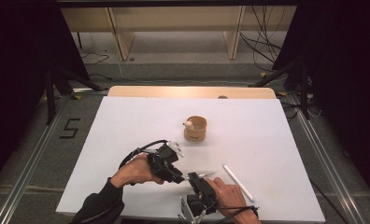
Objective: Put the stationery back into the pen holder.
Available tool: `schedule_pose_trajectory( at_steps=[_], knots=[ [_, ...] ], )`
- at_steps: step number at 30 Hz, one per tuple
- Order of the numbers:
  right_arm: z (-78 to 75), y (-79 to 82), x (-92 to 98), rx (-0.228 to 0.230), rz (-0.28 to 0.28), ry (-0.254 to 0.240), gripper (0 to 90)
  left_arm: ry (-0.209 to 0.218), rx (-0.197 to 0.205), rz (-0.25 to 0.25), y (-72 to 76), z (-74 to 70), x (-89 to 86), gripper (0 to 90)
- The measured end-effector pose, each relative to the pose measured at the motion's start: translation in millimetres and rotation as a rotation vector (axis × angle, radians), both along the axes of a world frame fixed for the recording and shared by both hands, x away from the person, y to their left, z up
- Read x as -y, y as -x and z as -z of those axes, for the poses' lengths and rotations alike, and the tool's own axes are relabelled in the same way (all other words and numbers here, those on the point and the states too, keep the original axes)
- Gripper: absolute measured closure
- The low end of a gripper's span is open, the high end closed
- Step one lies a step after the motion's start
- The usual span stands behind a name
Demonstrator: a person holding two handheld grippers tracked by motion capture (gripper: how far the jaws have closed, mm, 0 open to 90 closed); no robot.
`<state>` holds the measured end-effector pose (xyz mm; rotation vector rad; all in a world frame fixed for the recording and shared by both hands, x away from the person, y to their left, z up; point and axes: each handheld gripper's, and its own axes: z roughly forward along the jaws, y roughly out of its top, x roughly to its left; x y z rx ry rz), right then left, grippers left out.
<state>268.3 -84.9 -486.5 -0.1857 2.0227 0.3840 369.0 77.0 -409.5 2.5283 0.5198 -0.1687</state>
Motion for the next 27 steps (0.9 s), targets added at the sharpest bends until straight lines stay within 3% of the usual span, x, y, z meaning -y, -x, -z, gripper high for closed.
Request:
schedule_pose_trajectory(
  at_steps=[9, 19, 21, 26, 27],
  knots=[
    [0.8, -1.0, 10.3, -0.013, 0.004, -0.019, 79.7, -0.007, 0.019, -0.03, 1.5, -4.4, -15.3, 61.3],
    [-8.1, -4.8, 20.0, -0.058, 0.02, -0.128, 79.6, -0.024, 0.054, -0.141, 0.6, 9.1, -40.4, 42.1],
    [-10.8, -7.5, 22.5, -0.072, 0.029, -0.157, 79.6, 0.014, 0.065, -0.167, 0.2, 11.3, -47.0, 39.7],
    [-19.5, -16.3, 29.9, -0.136, 0.053, -0.265, 79.6, 0.158, 0.075, -0.21, 0.8, 13.7, -60.2, 34.6],
    [-20.7, -17.9, 31.3, -0.142, 0.062, -0.283, 79.6, 0.184, 0.096, -0.227, 1.0, 14.1, -62.7, 33.5]
  ],
)
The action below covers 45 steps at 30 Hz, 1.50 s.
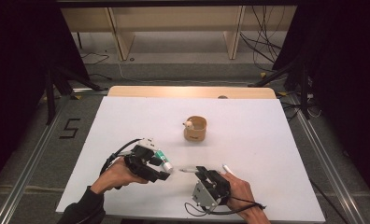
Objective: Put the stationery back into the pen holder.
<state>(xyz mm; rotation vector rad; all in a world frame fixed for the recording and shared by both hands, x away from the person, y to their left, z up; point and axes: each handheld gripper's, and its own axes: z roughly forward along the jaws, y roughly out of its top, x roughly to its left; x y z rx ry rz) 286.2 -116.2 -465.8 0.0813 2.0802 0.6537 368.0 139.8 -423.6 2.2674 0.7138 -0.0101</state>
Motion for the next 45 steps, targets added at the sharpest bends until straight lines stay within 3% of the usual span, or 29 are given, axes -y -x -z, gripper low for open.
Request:
schedule_pose_trajectory(
  at_steps=[4, 9, 14, 19, 26, 31, 34, 39, 45],
  knots=[
    [-10.3, -10.4, 9.7, -0.089, 0.026, -0.14, 79.6, 0.064, 0.08, -0.049, 5.1, 6.9, -3.5, 28.7],
    [-26.2, -25.6, 21.7, -0.213, 0.053, -0.36, 79.6, 0.145, 0.141, -0.099, 14.5, 23.5, -6.1, 26.3],
    [-35.5, -43.1, 32.1, -0.329, 0.066, -0.559, 79.6, 0.185, 0.176, -0.133, 20.1, 33.7, -12.1, 25.6],
    [-36.6, -57.9, 37.3, -0.411, 0.088, -0.687, 79.6, 0.2, 0.199, -0.149, 22.1, 38.6, -15.9, 24.5],
    [-37.4, -74.9, 42.7, -0.498, 0.118, -0.791, 79.5, 0.247, 0.234, -0.187, 26.8, 39.4, -20.4, 24.3],
    [-42.0, -88.9, 44.8, -0.542, 0.151, -0.869, 79.5, 0.241, 0.209, -0.21, 25.7, 45.7, -24.4, 23.5],
    [-45.7, -96.7, 42.5, -0.555, 0.157, -0.882, 79.5, 0.25, 0.201, -0.224, 25.4, 47.3, -27.0, 23.1],
    [-51.6, -109.3, 38.5, -0.57, 0.171, -0.912, 79.4, 0.282, 0.222, -0.242, 27.7, 45.9, -31.1, 21.2],
    [-59.1, -124.3, 36.9, -0.564, 0.192, -0.934, 79.5, 0.276, 0.22, -0.253, 29.8, 46.6, -33.6, 19.3]
  ],
)
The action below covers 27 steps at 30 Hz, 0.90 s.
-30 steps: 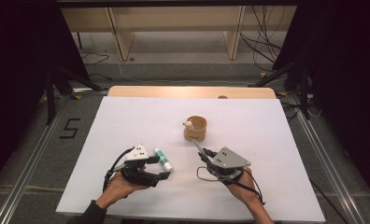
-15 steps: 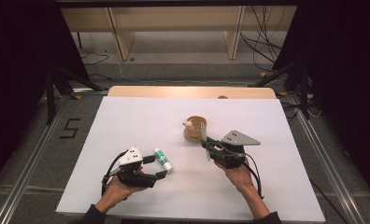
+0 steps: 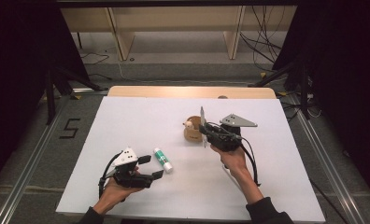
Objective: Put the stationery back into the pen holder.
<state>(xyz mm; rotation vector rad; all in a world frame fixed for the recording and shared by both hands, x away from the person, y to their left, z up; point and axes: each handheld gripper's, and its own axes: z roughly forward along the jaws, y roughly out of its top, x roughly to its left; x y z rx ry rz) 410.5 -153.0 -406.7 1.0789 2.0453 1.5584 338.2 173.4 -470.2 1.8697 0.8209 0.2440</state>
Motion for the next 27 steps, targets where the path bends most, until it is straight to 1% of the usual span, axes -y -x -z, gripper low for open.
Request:
schedule_pose_trajectory(
  at_steps=[2, 7, 10, 16, 20, 23, 27],
  knots=[
    [-2.2, -5.2, -0.1, -0.006, 0.009, -0.006, 79.5, -0.006, -0.001, -0.003, 0.8, 0.2, 0.3, 18.0],
    [-7.5, -17.5, -0.1, -0.021, 0.029, -0.023, 79.5, -0.035, 0.023, 0.019, 4.1, 0.0, 2.4, 15.7],
    [-11.1, -25.0, 0.3, -0.028, 0.04, -0.036, 79.5, -0.029, 0.024, 0.016, 4.8, 0.4, 2.2, 15.7],
    [-20.8, -38.8, -2.5, -0.025, 0.064, -0.036, 79.4, -0.026, 0.031, 0.01, 4.7, 1.2, 1.6, 15.7],
    [-25.9, -47.2, -6.2, -0.025, 0.077, -0.027, 79.4, -0.03, 0.036, 0.012, 5.0, 1.6, 2.3, 15.5],
    [-27.4, -53.6, -9.3, -0.03, 0.088, -0.022, 79.4, -0.037, 0.036, 0.019, 5.0, 2.0, 2.7, 15.5],
    [-26.5, -61.3, -13.5, -0.037, 0.101, -0.004, 79.4, -0.033, 0.035, 0.019, 5.4, 2.4, 3.7, 15.5]
  ],
)
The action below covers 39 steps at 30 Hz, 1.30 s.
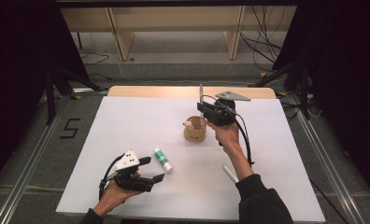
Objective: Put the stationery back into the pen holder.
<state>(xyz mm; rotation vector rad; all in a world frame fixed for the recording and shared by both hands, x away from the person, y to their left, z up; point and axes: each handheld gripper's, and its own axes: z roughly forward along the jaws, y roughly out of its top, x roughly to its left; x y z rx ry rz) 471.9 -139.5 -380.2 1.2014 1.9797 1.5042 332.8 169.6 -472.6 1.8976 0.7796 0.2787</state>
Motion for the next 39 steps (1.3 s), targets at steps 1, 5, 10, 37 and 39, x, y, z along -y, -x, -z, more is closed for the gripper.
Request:
schedule_pose_trajectory(
  at_steps=[1, 5, 10, 37, 39],
  knots=[
    [0.4, -1.8, -0.8, -0.001, 0.005, 0.004, 79.4, 0.001, 0.001, 0.0, -0.1, 0.1, -0.1, 15.5],
    [2.6, -8.3, -1.9, -0.014, 0.024, 0.005, 79.3, 0.001, 0.0, -0.003, -0.6, 1.4, 0.6, 15.5],
    [7.7, -14.1, -3.9, -0.026, 0.037, 0.018, 79.2, -0.005, 0.0, 0.0, -1.1, 2.3, 1.1, 15.5],
    [33.6, -30.0, -18.3, -0.074, 0.047, 0.073, 79.1, -0.001, -0.002, -0.004, -1.9, 2.9, 0.8, 15.5],
    [34.8, -30.4, -18.9, -0.078, 0.047, 0.079, 79.1, 0.004, -0.005, -0.005, -1.8, 2.8, 0.8, 15.5]
  ],
)
